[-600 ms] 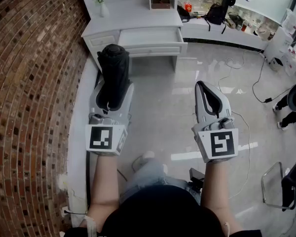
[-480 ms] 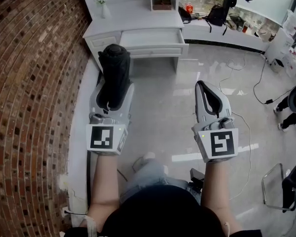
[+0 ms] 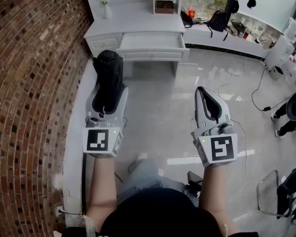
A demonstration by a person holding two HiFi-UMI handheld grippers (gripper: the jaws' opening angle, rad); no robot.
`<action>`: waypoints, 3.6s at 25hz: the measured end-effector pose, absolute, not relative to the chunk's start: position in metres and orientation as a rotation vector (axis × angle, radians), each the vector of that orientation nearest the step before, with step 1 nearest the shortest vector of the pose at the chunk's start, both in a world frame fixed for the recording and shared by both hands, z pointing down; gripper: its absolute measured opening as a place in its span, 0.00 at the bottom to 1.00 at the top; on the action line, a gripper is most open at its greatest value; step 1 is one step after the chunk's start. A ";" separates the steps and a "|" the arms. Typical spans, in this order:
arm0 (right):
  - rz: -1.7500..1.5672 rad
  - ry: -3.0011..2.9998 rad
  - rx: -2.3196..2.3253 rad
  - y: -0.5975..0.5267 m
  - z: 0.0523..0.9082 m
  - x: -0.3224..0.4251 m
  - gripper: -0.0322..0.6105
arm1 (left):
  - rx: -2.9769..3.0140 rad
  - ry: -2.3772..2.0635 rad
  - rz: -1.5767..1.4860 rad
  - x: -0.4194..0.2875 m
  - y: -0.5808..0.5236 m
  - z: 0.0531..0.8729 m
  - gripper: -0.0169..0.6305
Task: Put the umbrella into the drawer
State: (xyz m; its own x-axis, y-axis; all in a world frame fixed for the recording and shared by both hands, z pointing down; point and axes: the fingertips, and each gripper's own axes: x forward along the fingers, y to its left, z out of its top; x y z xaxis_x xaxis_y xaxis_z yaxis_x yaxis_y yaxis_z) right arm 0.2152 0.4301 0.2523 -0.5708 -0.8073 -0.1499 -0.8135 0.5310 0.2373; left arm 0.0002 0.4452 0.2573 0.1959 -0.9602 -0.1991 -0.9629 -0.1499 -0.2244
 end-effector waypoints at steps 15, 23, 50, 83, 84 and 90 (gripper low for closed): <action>0.399 2.698 -1.505 0.370 0.264 0.192 0.06 | -2.183 1.801 0.020 -0.035 0.390 0.254 0.40; 0.423 2.743 -1.487 0.289 0.266 0.140 0.06 | -2.210 1.794 0.021 -0.076 0.308 0.259 0.40; 0.398 2.759 -1.646 0.080 0.271 0.034 0.06 | -2.338 1.654 0.096 -0.182 0.085 0.255 0.40; 0.179 2.765 -1.617 -0.255 0.314 0.068 0.06 | -2.475 1.633 -0.210 -0.144 -0.231 0.326 0.40; 0.170 2.773 -1.614 -0.266 0.317 0.069 0.06 | -2.494 1.600 -0.257 -0.140 -0.243 0.334 0.40; 0.121 2.827 -1.583 -0.320 0.337 0.071 0.06 | -2.573 1.432 -0.516 -0.110 -0.298 0.386 0.40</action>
